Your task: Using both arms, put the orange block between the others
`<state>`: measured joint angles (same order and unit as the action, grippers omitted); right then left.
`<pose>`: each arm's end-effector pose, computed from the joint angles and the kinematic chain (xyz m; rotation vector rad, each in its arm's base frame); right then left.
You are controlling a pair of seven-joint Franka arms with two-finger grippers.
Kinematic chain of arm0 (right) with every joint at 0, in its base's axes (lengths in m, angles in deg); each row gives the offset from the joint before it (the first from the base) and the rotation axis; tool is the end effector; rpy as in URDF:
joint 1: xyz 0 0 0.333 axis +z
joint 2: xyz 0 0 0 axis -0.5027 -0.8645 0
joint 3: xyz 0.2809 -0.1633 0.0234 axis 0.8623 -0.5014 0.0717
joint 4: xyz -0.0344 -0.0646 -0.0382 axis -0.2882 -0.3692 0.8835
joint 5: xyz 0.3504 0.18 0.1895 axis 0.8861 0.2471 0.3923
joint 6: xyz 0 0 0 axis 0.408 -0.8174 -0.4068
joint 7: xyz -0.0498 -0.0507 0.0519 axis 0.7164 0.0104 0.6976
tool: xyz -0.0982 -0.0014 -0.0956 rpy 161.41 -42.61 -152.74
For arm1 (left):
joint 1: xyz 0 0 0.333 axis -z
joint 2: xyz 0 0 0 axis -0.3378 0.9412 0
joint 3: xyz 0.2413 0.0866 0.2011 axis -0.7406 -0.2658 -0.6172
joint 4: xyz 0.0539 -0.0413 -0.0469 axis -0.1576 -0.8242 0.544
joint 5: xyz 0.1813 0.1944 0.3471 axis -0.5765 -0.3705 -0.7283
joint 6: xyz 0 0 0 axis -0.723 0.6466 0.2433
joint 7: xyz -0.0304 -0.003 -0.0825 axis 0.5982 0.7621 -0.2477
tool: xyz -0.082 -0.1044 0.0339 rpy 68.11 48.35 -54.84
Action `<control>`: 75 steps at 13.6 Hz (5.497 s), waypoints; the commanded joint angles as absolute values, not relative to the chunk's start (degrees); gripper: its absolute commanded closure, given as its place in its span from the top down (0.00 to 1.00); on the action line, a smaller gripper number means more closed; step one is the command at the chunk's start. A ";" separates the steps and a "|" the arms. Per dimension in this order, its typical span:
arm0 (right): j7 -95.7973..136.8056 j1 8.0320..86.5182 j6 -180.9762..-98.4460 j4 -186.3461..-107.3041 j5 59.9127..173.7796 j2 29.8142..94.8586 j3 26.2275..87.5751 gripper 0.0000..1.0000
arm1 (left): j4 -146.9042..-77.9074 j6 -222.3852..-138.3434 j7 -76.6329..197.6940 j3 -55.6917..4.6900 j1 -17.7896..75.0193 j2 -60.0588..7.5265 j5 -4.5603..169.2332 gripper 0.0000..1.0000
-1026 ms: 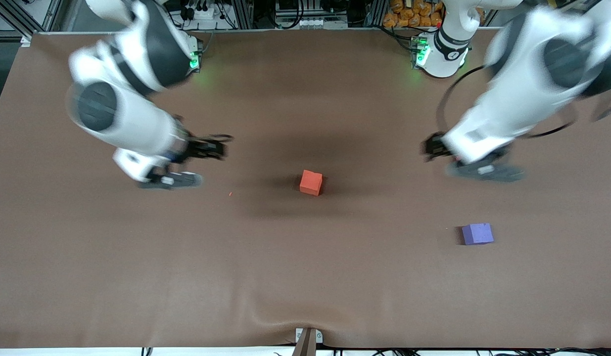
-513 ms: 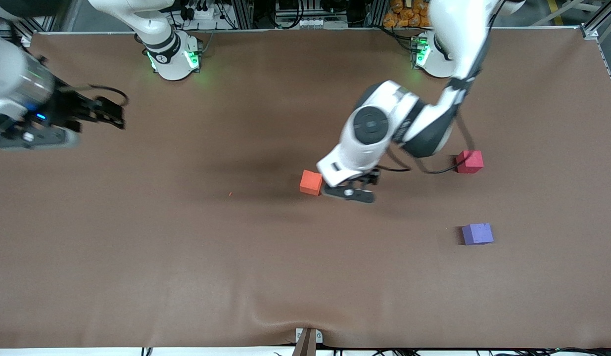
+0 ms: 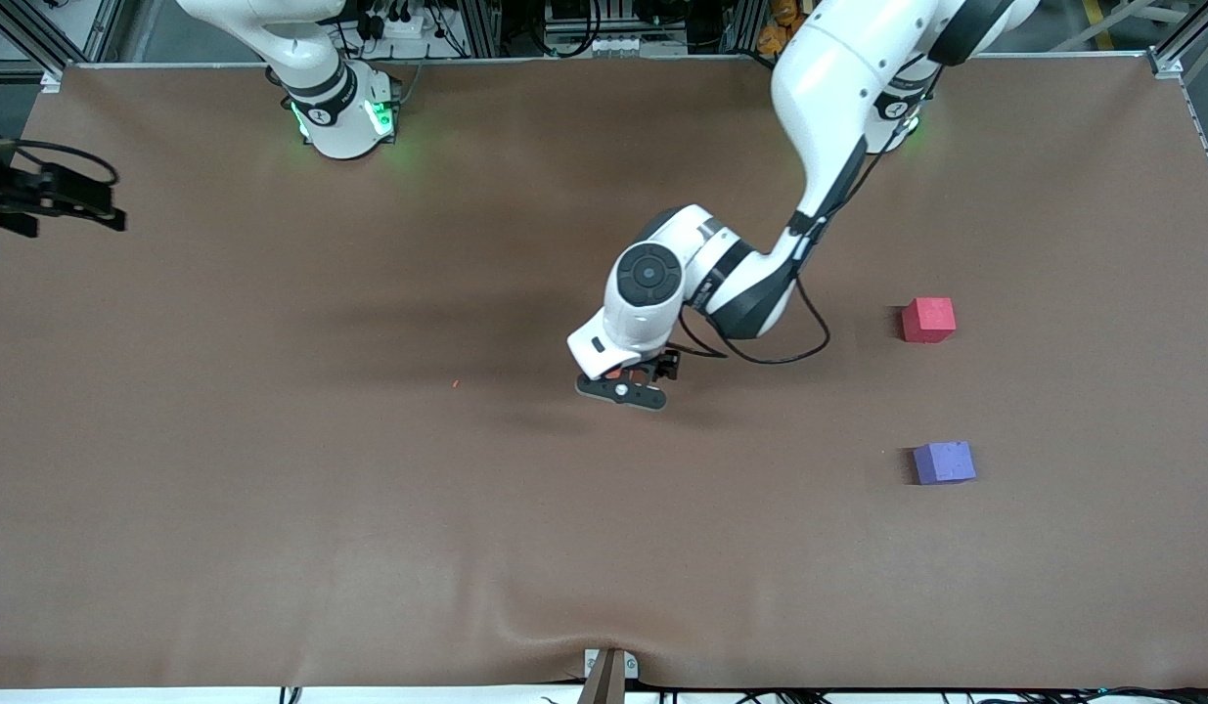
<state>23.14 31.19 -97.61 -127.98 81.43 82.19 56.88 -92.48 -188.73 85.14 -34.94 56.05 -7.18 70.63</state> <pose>0.5813 -0.0392 0.6321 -3.0891 -0.0943 0.2747 0.5667 -0.5361 0.2022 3.0523 -0.3475 -0.0341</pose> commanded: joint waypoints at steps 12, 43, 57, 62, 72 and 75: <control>25.93 32.46 -97.92 -128.22 80.27 82.46 55.85 1.00 | -91.35 -191.26 89.32 -36.18 59.21 -2.75 65.63 0.00; 25.67 32.55 -97.92 -128.05 81.23 82.11 56.73 1.00 | -131.87 -209.71 55.92 -35.92 11.22 -25.17 64.20 0.00; 25.67 34.31 -98.27 -127.78 81.23 82.11 56.64 1.00 | -130.04 -206.31 56.80 -35.48 11.30 -28.06 64.20 1.00; 25.67 34.22 -98.27 -127.70 81.06 82.11 56.55 1.00 | -120.81 -186.37 58.21 -33.02 11.39 -35.35 64.38 1.00; 25.49 33.69 -90.19 -124.80 81.06 82.55 56.11 1.00 | -100.43 -165.00 57.68 -29.59 11.48 -39.06 64.29 1.00; 24.88 33.69 -90.01 -124.80 81.23 82.81 56.02 1.00 | -95.77 -157.80 57.68 -28.36 11.48 -39.32 64.38 1.00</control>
<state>25.21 33.88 -90.97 -125.55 81.43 82.39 56.01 -99.72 -162.66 57.38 -29.31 11.61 -39.80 64.59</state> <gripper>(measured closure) 0.000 0.000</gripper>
